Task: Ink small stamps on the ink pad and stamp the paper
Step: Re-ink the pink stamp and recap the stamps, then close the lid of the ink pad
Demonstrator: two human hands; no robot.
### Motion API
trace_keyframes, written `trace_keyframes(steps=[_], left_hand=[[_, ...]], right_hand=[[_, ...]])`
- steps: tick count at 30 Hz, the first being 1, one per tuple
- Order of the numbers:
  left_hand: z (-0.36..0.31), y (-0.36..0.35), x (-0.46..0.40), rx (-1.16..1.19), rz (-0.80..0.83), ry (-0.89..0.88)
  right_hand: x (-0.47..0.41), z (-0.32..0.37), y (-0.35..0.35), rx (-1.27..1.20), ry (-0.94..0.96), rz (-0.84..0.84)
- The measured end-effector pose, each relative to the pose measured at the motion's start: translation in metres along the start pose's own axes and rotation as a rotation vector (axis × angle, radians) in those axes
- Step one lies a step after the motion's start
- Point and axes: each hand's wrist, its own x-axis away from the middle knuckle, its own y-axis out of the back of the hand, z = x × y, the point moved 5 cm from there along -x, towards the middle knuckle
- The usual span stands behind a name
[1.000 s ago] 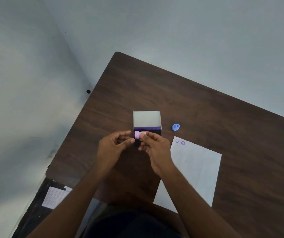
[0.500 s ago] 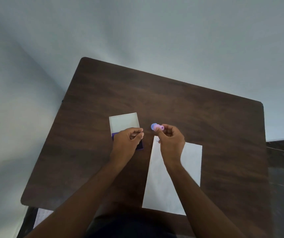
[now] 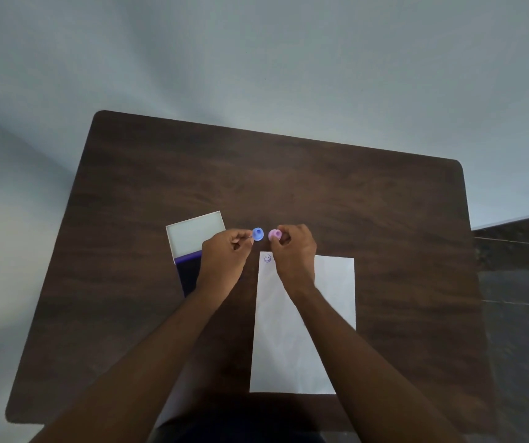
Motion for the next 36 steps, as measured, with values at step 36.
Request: trace_keyframes(steps=[36], left_hand=[[0.092,0.072,0.006,0.572,-0.302,0.408]], right_hand=[[0.01,0.084,-0.058,0.129,0.278,0.431]])
